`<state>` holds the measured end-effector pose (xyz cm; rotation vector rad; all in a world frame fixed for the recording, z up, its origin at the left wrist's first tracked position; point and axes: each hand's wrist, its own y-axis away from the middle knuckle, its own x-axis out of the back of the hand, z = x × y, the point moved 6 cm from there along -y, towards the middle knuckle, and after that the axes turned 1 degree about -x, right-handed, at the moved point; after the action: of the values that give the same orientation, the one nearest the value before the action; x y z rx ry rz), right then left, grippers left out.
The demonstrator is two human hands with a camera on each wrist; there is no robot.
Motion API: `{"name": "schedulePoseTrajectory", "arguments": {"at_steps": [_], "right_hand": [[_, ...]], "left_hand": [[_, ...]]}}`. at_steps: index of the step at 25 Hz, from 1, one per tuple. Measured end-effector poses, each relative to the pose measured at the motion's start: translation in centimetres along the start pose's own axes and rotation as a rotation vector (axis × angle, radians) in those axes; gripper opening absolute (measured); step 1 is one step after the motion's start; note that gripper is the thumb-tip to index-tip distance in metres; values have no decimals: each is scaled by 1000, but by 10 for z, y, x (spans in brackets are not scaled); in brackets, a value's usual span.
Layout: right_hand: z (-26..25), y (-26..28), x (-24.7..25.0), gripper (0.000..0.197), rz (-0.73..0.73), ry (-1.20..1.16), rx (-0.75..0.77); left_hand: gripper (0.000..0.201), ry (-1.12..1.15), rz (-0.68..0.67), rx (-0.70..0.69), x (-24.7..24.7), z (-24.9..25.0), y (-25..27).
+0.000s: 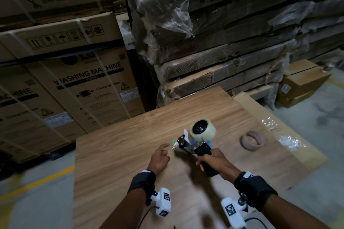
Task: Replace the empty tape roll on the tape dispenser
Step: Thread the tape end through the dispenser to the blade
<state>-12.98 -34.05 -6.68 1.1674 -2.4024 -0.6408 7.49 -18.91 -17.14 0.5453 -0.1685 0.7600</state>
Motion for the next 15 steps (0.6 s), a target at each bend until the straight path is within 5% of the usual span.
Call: {"name": "schedulePoseTrajectory", "arguments": {"at_steps": [5,9,15], "right_hand": [[13,15,-11,14,175,181,118],[17,25,-25,49,265,323,225],[31,20,-60,13,294,434,338]], "left_hand": [[70,-74,-142,-30,-14,36,36],[80,-171,-163,2,-21,3,22],[84,-447,-116,-43,-3,12,50]]}}
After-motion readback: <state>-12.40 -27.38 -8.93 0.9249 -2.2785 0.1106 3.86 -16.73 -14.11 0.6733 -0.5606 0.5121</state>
